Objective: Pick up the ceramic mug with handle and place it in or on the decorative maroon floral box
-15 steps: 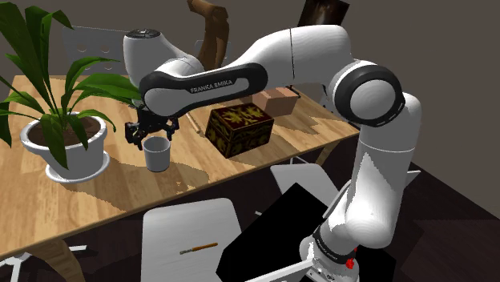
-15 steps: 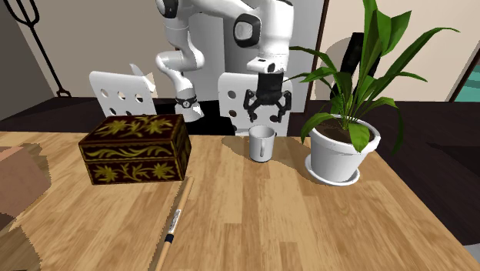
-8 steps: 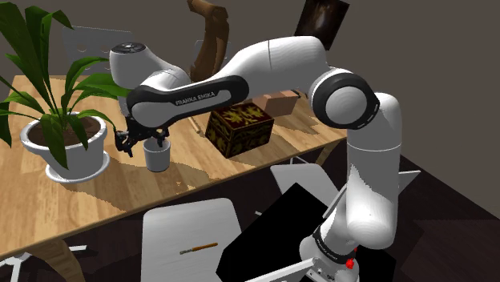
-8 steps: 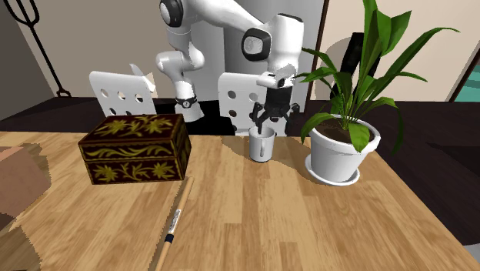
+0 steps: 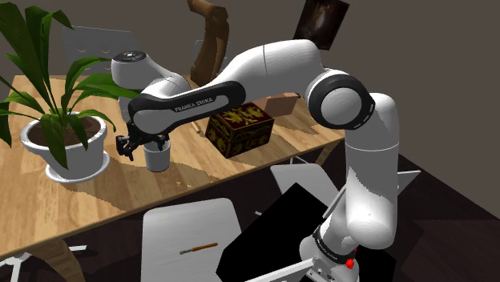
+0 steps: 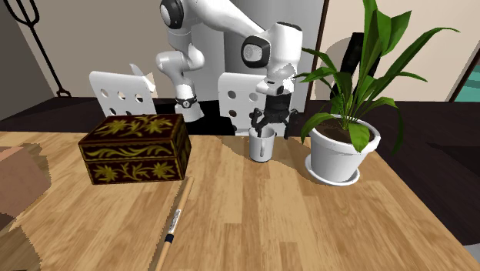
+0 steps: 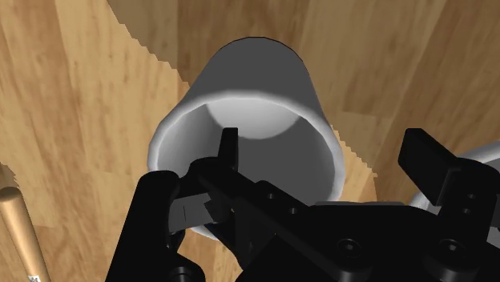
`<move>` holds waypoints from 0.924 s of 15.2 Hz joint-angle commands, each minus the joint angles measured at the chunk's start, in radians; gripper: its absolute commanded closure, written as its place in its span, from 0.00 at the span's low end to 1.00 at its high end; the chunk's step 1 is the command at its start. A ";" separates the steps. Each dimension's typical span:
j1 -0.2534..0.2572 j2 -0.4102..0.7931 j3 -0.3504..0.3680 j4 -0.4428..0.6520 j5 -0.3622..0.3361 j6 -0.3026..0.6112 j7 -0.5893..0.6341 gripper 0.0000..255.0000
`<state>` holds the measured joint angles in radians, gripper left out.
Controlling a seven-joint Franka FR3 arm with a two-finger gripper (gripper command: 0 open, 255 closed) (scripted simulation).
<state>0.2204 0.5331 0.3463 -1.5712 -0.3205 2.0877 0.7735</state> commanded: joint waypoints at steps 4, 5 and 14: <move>0.000 0.000 0.000 0.000 0.000 0.000 0.000 1.00; 0.000 0.000 0.000 0.000 0.000 0.000 0.000 1.00; -0.001 -0.011 0.003 0.011 0.006 -0.021 -0.005 1.00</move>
<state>0.2194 0.5265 0.3481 -1.5652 -0.3169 2.0753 0.7698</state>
